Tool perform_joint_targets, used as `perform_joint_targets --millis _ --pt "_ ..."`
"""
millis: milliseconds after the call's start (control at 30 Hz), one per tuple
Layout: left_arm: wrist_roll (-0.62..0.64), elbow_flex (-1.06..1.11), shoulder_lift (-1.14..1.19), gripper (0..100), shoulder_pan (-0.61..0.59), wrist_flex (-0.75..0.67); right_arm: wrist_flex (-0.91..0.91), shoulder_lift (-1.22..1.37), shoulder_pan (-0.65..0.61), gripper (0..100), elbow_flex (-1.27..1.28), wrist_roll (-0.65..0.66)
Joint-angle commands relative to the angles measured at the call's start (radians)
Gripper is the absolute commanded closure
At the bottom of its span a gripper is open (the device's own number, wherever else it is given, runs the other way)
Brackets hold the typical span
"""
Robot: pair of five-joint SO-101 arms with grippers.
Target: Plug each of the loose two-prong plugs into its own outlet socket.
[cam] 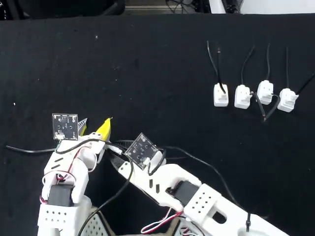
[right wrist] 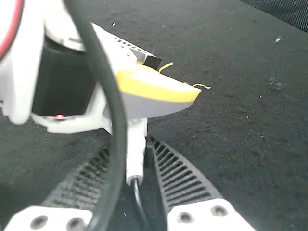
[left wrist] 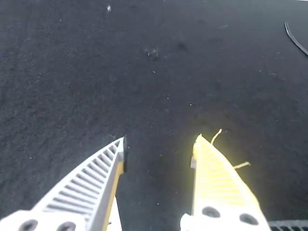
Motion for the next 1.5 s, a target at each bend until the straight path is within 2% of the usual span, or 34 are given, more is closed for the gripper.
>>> perform_joint_targets --millis 0,233,400,1000,1233,1467 --pt "-0.011 0.010 0.006 77 0.016 0.002 -0.026 -0.064 -0.009 98.7 -0.031 -0.012" --pt "-0.012 0.022 0.009 77 0.062 -0.003 -0.026 -0.064 0.008 98.7 -0.042 -0.023" --pt "-0.012 0.027 0.009 77 0.064 -0.003 -0.025 -0.064 0.091 98.7 -0.058 -0.144" --pt "-0.012 0.019 0.006 77 0.054 -0.005 -0.017 -0.062 0.086 98.8 -0.041 -0.146" --pt "-0.006 -0.021 0.006 77 -0.035 -0.003 -0.017 -0.056 -0.011 98.8 0.008 -0.143" --pt "-0.005 -0.022 0.006 77 -0.058 -0.003 0.002 -0.054 -0.009 98.8 0.013 -0.143"
